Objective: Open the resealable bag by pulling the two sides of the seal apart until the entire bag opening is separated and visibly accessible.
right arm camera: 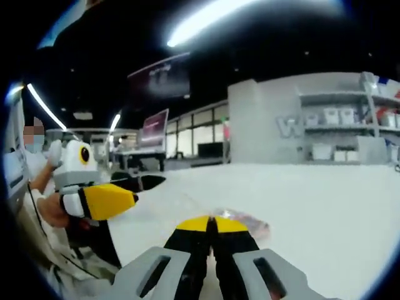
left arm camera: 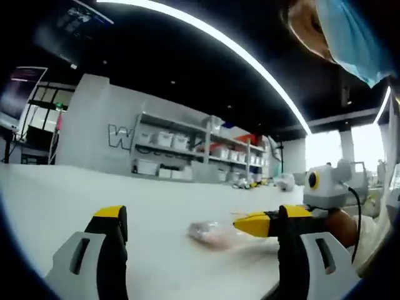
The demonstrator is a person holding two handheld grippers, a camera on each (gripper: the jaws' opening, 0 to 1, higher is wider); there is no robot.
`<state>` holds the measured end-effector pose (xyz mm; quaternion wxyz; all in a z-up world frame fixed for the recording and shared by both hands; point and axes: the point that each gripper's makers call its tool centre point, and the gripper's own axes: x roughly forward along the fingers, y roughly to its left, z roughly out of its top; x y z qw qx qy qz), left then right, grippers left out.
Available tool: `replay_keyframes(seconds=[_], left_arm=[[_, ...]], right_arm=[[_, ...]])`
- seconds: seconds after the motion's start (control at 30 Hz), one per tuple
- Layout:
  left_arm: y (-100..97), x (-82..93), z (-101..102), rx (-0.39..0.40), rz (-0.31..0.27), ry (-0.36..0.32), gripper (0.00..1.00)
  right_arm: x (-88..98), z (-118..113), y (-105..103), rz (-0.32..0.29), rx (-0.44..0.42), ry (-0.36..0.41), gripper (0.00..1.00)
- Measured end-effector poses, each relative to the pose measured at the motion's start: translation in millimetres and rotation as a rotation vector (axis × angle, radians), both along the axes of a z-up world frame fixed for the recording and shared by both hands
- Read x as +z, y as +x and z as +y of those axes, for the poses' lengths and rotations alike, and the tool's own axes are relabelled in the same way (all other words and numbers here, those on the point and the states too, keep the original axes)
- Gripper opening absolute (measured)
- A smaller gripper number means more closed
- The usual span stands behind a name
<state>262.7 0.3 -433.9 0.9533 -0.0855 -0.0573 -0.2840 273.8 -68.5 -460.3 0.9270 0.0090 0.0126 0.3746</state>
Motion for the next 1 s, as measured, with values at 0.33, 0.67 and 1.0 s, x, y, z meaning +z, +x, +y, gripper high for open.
replay_keyframes(seconds=[0.33, 0.67, 1.0], left_arm=[[0.1, -8.9, 6.1, 0.028, 0.024, 0.031, 0.94], [-3.6, -1.0, 6.6, 0.009, -0.018, -0.011, 0.95], [-3.9, -10.8, 4.8, 0.002, 0.028, -0.007, 0.94]], right_arm=[[2.3, 0.8, -0.5, 0.015, 0.01, 0.031, 0.0], [5.4, 2.7, -0.8, 0.036, 0.024, 0.071, 0.0], [13.5, 3.3, -0.3, 0.032, 0.034, 0.085, 0.0]])
